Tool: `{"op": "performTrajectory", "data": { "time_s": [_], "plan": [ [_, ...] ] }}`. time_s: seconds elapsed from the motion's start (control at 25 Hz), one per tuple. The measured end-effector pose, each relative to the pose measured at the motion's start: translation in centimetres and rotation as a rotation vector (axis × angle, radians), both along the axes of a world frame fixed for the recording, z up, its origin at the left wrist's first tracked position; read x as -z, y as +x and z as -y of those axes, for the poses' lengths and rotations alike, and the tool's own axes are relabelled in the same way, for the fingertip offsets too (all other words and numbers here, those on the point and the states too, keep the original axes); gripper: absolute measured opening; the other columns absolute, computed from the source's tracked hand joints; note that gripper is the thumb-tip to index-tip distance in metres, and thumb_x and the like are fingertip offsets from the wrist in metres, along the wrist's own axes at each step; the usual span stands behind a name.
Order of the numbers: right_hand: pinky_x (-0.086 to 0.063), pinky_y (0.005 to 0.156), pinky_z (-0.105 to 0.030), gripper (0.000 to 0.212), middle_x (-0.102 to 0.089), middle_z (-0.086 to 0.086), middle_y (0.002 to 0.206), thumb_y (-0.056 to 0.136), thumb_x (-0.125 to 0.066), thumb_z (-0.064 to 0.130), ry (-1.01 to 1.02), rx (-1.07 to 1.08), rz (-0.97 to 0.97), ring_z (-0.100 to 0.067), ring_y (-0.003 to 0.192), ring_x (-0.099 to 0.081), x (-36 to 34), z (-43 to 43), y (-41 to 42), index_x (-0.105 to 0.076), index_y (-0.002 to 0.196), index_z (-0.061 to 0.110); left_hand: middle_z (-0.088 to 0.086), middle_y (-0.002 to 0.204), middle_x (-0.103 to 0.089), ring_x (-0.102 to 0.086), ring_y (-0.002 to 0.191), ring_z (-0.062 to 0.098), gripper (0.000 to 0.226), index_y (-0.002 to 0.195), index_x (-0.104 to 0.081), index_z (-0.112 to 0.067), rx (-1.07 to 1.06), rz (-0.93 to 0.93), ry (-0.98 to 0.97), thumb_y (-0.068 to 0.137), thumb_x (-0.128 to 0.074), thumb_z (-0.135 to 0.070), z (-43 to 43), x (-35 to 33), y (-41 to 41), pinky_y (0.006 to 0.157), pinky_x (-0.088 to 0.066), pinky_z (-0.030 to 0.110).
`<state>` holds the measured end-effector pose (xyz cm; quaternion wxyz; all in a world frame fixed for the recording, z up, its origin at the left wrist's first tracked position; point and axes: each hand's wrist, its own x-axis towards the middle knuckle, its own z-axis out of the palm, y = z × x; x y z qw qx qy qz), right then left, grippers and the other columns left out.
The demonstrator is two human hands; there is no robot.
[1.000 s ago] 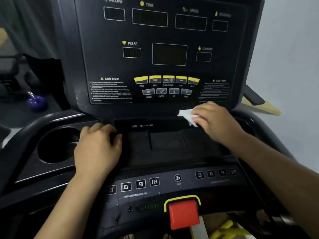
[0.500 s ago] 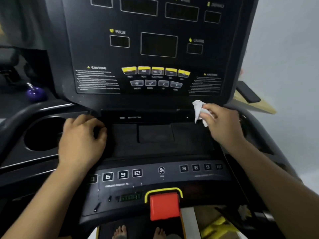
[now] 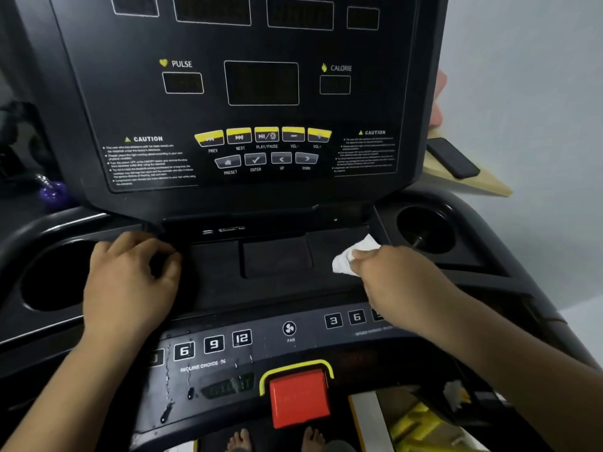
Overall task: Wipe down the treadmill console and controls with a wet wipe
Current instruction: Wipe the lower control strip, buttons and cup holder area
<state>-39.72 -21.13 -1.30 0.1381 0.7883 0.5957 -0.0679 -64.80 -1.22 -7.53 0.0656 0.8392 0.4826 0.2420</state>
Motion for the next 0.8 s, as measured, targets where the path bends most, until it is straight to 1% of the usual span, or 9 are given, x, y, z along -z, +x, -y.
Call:
{"op": "performTrajectory", "data": {
  "time_s": [0.08,0.12,0.2,0.32,0.4,0.52,0.56,0.68,0.8],
  "plan": [
    [-0.048,0.094,-0.036,0.035,-0.057,-0.004,0.129,0.102,-0.035,0.019,0.075,-0.024,-0.017,-0.023,0.116,-0.054,0.4,-0.8,0.1,-0.051,0.133,0.016,0.012,0.102,-0.067,-0.053,0.094,0.042,0.01,0.089,-0.075,-0.011,-0.002,0.009,-0.001,0.084,-0.071,-0.02,0.0,-0.1,0.0,0.089,-0.04,0.043],
    [-0.042,0.105,-0.036,0.042,-0.047,-0.008,0.145,0.105,-0.03,0.029,0.086,0.022,-0.047,-0.022,0.132,-0.044,0.6,-1.2,0.4,-0.048,0.138,0.011,0.013,0.102,-0.068,-0.053,0.095,0.042,0.014,0.09,-0.075,-0.011,-0.008,0.023,-0.009,0.087,-0.07,-0.023,0.1,-0.2,-0.1,0.089,-0.04,0.043],
    [-0.03,0.114,-0.035,0.062,-0.03,-0.01,0.158,0.103,-0.023,0.05,0.061,0.148,-0.123,-0.023,0.145,-0.029,1.1,-1.5,0.1,-0.038,0.147,0.009,0.014,0.102,-0.068,-0.053,0.094,0.042,0.022,0.09,-0.075,-0.009,-0.019,0.065,-0.008,0.092,-0.064,-0.028,0.1,-0.3,-0.1,0.09,-0.041,0.043],
    [-0.031,0.112,-0.034,0.072,-0.032,-0.007,0.157,0.098,-0.02,0.062,0.051,0.162,-0.149,-0.022,0.142,-0.033,1.1,0.5,-1.7,-0.039,0.147,0.013,0.015,0.097,-0.069,-0.054,0.087,0.039,0.043,0.085,-0.074,-0.006,0.022,0.103,-0.004,0.097,-0.044,-0.034,0.2,-0.2,-0.1,0.087,-0.038,0.042],
    [-0.028,0.114,-0.033,0.074,-0.026,-0.007,0.16,0.096,-0.021,0.064,0.06,0.159,-0.135,-0.022,0.146,-0.027,1.1,0.6,-1.4,-0.034,0.15,0.015,0.017,0.097,-0.069,-0.054,0.087,0.038,0.051,0.083,-0.073,-0.003,0.054,0.113,-0.03,0.097,-0.034,-0.033,0.0,-0.3,-0.1,0.087,-0.036,0.041],
    [-0.042,0.101,-0.036,0.082,-0.043,-0.008,0.148,0.091,-0.013,0.068,0.114,0.128,-0.075,-0.023,0.136,-0.04,1.7,-1.6,-0.5,-0.043,0.141,0.011,0.016,0.103,-0.066,-0.053,0.095,0.037,0.056,0.087,-0.075,-0.003,0.051,0.185,-0.052,0.098,-0.031,-0.035,0.5,-0.7,-0.2,0.089,-0.038,0.039],
    [-0.044,0.096,-0.036,0.081,-0.047,-0.007,0.143,0.09,-0.013,0.068,0.127,0.12,-0.065,-0.023,0.132,-0.044,2.0,-1.9,-0.5,-0.046,0.137,0.011,0.014,0.104,-0.064,-0.054,0.097,0.033,0.053,0.088,-0.075,-0.003,0.047,0.233,-0.056,0.098,-0.033,-0.035,0.9,-1.0,-0.2,0.088,-0.039,0.035],
    [-0.042,0.097,-0.033,0.071,-0.05,-0.009,0.142,0.095,-0.021,0.062,0.166,0.132,-0.054,-0.025,0.129,-0.048,2.5,-0.6,-0.4,-0.052,0.132,0.01,0.005,0.096,-0.057,-0.056,0.086,0.018,0.042,0.089,-0.074,-0.008,0.1,0.393,-0.05,0.098,-0.038,-0.029,1.6,-1.2,-0.4,0.08,-0.039,0.026],
    [-0.045,0.082,-0.035,0.079,-0.06,-0.008,0.118,0.088,-0.012,0.07,0.186,0.189,0.006,-0.025,0.109,-0.056,2.9,-1.5,-0.4,-0.056,0.116,0.011,0.012,0.091,-0.06,-0.061,0.077,0.026,0.039,0.087,-0.071,-0.023,0.075,0.725,-0.182,0.099,-0.035,-0.031,1.3,-1.0,-1.0,0.07,-0.048,0.028]
  ]
}}
